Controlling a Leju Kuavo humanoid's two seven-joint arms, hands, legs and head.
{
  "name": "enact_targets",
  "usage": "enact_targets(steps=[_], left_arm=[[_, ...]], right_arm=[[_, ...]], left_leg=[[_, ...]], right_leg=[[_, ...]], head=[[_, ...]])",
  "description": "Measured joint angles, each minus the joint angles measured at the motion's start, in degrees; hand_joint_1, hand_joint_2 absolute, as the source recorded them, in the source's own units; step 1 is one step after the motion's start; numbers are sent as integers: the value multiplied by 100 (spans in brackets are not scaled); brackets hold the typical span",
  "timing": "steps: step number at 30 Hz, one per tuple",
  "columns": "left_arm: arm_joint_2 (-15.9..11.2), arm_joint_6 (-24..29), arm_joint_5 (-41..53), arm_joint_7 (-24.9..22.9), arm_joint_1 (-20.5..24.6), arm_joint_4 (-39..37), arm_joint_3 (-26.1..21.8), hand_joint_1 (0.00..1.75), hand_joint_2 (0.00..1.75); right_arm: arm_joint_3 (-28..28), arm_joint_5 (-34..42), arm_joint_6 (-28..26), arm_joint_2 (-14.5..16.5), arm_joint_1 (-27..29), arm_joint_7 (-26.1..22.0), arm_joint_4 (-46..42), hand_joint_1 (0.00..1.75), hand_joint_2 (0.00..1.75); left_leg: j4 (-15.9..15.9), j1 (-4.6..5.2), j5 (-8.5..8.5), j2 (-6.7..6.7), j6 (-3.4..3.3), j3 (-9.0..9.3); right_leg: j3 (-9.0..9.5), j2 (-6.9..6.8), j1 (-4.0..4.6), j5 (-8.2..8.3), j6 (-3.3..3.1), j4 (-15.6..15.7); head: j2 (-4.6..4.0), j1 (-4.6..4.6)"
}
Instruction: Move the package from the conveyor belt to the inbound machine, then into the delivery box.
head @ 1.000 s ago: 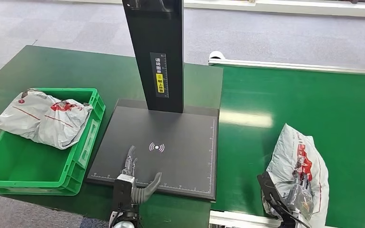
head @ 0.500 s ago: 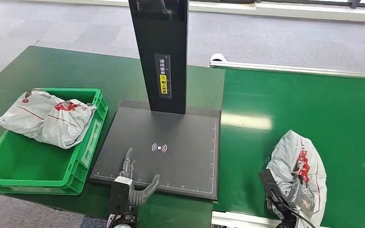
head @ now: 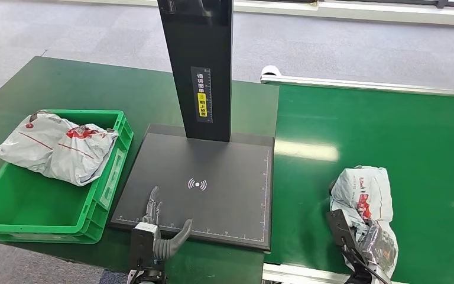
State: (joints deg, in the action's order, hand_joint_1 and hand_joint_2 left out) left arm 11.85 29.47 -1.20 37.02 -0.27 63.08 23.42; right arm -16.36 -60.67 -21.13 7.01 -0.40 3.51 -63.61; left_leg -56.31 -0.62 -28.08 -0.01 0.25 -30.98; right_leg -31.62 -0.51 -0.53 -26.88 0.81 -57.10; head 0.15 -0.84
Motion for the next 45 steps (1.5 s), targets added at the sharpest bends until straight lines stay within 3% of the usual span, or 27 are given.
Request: enact_targets(steps=[12,22,26,32,39,45], left_arm=[[-20,1,-2,3,-5,10,-12,0,175],[-32,-28,-220,232,42,-97,43,0,175],[-33,-4,-299,291,76,-192,147,0,175],[59,-249,-223,305,436,-585,314,0,175],[103,-395,-111,291,564,-820,360,0,175],[148,-602,-4,239,678,-1006,400,0,175]], right_arm=[[10,24,-38,44,36,-56,-89,175,175],[335,1102,-1165,26,252,-1280,-930,175,175],[775,1877,-1248,-24,157,-1814,-1644,175,175],[1560,2734,-635,-6,-282,-1723,-2241,175,175],[1738,2954,-199,68,-270,-1730,-2482,175,175],[2179,3460,1805,84,-417,-1290,-2275,175,175]], left_leg=[[0,1,0,1,0,-23],[0,1,0,-1,0,-33],[0,1,0,-5,0,-36],[0,1,7,-9,1,-27],[0,1,6,-9,1,-42],[0,0,5,-13,3,-43]], right_leg=[[-23,0,-1,0,0,1],[-35,6,-1,2,-1,-1],[-37,11,-1,3,-2,-4],[-35,15,0,5,-4,-6],[-46,16,-1,5,-4,-8],[-50,22,0,6,-5,-9]], head=[[1,0],[-1,0],[1,-1],[-1,0],[0,-1],[-1,-1]])
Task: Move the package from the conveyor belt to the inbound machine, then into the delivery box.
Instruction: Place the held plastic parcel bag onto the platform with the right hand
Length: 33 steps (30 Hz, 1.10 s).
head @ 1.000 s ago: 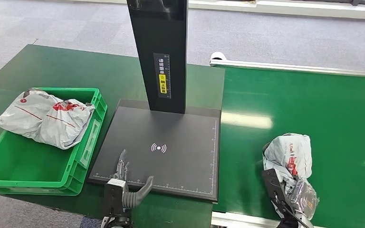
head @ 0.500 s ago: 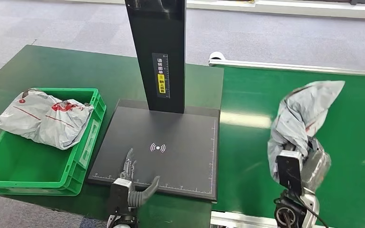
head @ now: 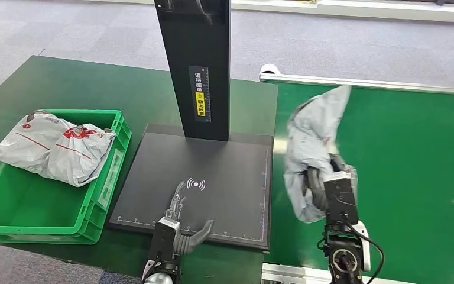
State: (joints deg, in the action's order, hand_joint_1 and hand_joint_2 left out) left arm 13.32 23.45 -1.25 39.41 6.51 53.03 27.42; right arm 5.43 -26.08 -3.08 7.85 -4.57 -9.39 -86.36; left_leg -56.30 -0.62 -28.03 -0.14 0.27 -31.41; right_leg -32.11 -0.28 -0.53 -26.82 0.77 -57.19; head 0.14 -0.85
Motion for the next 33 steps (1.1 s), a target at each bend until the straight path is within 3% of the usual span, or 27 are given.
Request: enact_targets(steps=[3,10,14,29,33], left_arm=[[41,7,3,-30,72,-109,23,0,175],[64,394,-147,29,142,-190,-2,0,175],[64,629,-184,63,154,-190,-46,0,175],[56,1139,-240,69,-76,324,-369,0,175],[25,1183,35,63,-134,594,-410,0,175]], right_arm=[[515,111,718,12,-138,63,324,175,175],[1408,356,1183,14,-415,69,759,175,175],[1717,367,1174,7,-668,98,998,4,175],[1885,146,268,28,-1068,288,1514,0,175],[1791,156,-111,54,-1083,59,1626,0,175]], left_leg=[[0,-2,4,4,1,1],[0,-1,5,5,1,-7],[0,0,5,5,1,-7],[0,-1,5,6,1,-6],[0,-1,6,6,1,-5]], right_leg=[[-1,-4,2,0,-1,-4],[-5,-5,1,-1,-1,-7],[-5,-6,0,0,-1,-6],[-5,-6,1,0,-1,-6],[-5,-6,1,0,-1,-6]], head=[[0,-1],[1,1],[0,1],[1,1],[0,1]])
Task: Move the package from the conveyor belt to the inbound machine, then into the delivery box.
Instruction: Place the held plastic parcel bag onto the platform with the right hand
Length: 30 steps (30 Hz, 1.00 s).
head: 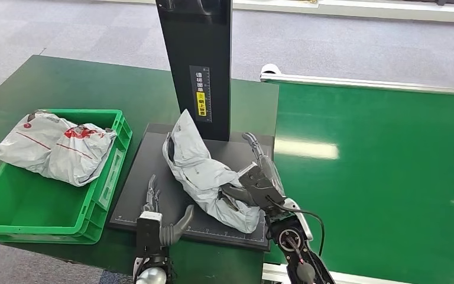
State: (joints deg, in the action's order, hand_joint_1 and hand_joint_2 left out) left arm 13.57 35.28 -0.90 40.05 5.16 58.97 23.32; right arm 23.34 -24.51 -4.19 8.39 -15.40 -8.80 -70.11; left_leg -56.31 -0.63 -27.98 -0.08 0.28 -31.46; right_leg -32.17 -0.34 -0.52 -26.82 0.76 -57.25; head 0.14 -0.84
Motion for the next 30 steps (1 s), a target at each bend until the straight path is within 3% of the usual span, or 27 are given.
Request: enact_targets(steps=[3,7,9,15,30], left_arm=[[-90,-16,331,-39,-53,316,-61,0,175],[-193,-47,621,-21,-65,735,-284,0,175],[-230,-46,705,-9,-58,927,-405,0,175],[-319,-46,752,-4,-52,1290,-621,0,175],[-403,100,840,2,-95,1555,-736,0,175]], right_arm=[[-192,336,-421,44,69,-744,1,0,175],[-527,1138,-882,143,293,-2296,-285,0,175],[-627,1353,-1062,177,417,-2753,-603,0,175],[-731,1443,-1202,190,611,-2850,-1286,0,175],[-800,1667,-1282,192,724,-2832,-1647,0,175]], left_leg=[[0,0,0,0,0,1],[0,0,0,0,0,0],[0,0,-1,-3,0,0],[0,0,0,-3,0,4],[0,0,0,-3,0,6]], right_leg=[[-1,0,0,0,0,0],[-3,0,0,0,0,-1],[-3,3,0,0,0,-1],[0,4,0,0,-1,0],[1,5,0,1,-2,0]], head=[[0,-1],[-1,-1],[1,-1],[1,1],[0,0]])
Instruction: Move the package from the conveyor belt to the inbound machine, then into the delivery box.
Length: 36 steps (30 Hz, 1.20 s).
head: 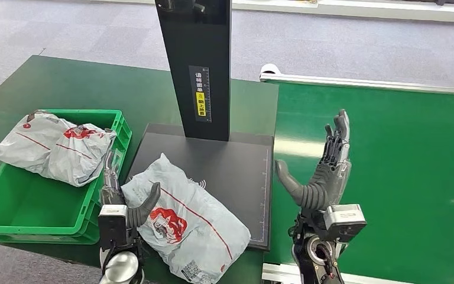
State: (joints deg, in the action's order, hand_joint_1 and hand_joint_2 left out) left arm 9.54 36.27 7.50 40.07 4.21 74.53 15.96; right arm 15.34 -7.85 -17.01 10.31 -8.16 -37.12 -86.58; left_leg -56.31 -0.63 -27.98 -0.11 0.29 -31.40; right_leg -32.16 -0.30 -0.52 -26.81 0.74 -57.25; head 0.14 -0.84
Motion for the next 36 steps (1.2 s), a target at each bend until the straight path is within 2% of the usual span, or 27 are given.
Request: enact_targets(steps=[4,8,10,14,17,20,29,36], left_arm=[[-132,-35,108,-1,-65,330,-77,0,175],[-208,-479,579,-250,-121,676,-78,0,175],[-255,-944,1008,-627,-120,784,-14,0,175],[-369,-2288,1998,-1543,-83,739,250,0,175],[-412,-3100,2513,-1936,-54,473,413,0,175],[-441,-3637,2916,-2164,-35,145,510,0,175],[-454,-4255,3316,-2435,261,-461,542,0,175],[-446,-4346,3341,-2520,374,-632,541,0,175]], right_arm=[[-201,301,29,-26,80,94,-282,0,175],[-412,369,131,-38,104,106,-443,0,175],[-469,344,173,-39,105,109,-487,0,175],[-538,262,334,-41,108,176,-560,0,175],[-575,183,479,-40,118,229,-591,0,175],[-634,104,572,-30,157,251,-597,0,175],[-788,-10,739,52,191,294,-597,0,175],[-816,-28,742,88,182,305,-597,0,175]], left_leg=[[0,0,0,0,0,0],[0,0,0,0,0,0],[0,0,0,0,0,1],[0,0,0,-2,0,2],[0,0,0,-3,0,2],[0,0,0,-1,0,2],[1,1,-1,5,-1,28],[1,2,-1,13,-2,49]], right_leg=[[0,0,0,0,0,0],[0,0,0,0,0,0],[0,-1,0,0,0,1],[0,0,0,0,0,1],[0,1,0,0,0,1],[-1,0,0,0,0,1],[37,-10,-2,-3,1,2],[70,-21,-3,-3,2,4]], head=[[0,-1],[1,1],[0,1],[1,-1],[0,-1],[1,0],[1,0],[1,0]])
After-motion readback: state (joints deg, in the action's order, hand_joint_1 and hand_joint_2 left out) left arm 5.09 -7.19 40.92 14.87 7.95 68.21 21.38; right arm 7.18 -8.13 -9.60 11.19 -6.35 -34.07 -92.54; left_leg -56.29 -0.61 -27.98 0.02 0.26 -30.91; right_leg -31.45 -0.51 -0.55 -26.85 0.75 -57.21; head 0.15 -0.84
